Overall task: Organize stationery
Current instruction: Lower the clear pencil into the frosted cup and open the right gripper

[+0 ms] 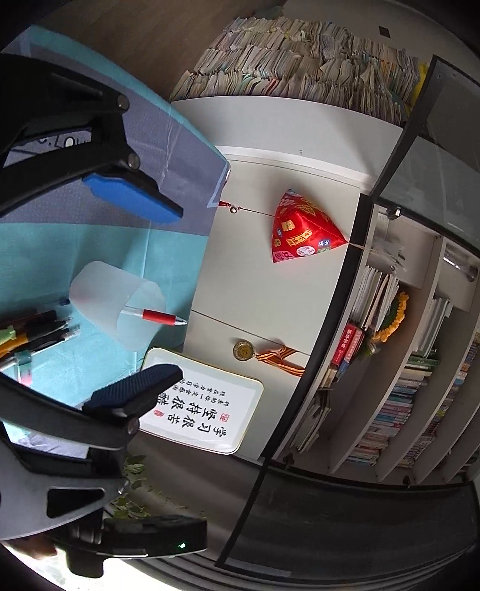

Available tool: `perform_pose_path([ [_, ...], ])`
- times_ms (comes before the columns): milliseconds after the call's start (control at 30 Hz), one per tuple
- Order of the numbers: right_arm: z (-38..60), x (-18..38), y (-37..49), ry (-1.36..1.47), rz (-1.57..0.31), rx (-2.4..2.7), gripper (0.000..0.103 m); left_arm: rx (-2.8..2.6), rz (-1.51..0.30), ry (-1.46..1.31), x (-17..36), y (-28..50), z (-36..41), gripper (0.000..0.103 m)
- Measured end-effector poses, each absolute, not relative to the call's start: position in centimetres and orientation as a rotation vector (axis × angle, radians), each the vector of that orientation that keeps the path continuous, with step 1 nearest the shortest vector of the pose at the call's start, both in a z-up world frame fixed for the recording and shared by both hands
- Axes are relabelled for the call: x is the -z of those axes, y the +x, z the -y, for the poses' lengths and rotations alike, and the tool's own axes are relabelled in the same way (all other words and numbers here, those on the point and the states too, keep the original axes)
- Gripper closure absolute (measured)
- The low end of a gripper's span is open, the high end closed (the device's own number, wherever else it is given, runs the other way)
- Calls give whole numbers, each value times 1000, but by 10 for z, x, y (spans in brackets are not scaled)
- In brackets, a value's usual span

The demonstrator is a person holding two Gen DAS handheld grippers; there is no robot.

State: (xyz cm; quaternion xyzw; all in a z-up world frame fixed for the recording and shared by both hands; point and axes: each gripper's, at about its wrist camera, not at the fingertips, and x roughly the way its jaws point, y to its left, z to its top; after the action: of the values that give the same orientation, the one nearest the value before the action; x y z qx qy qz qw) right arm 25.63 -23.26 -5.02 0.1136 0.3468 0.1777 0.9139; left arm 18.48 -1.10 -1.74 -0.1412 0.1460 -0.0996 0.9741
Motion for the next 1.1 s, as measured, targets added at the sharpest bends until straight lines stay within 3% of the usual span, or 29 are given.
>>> perform_pose_path([
  [300, 209, 41, 268, 172, -837, -478, 88, 158, -386, -217, 29, 178, -4, 22],
  [667, 174, 22, 320, -114, -1281, -527, 88, 148, -382, -136, 33, 166, -8, 22],
  [1100, 136, 12, 339, -206, -1486, -521, 88, 154, -371, -103, 28, 155, -9, 22],
])
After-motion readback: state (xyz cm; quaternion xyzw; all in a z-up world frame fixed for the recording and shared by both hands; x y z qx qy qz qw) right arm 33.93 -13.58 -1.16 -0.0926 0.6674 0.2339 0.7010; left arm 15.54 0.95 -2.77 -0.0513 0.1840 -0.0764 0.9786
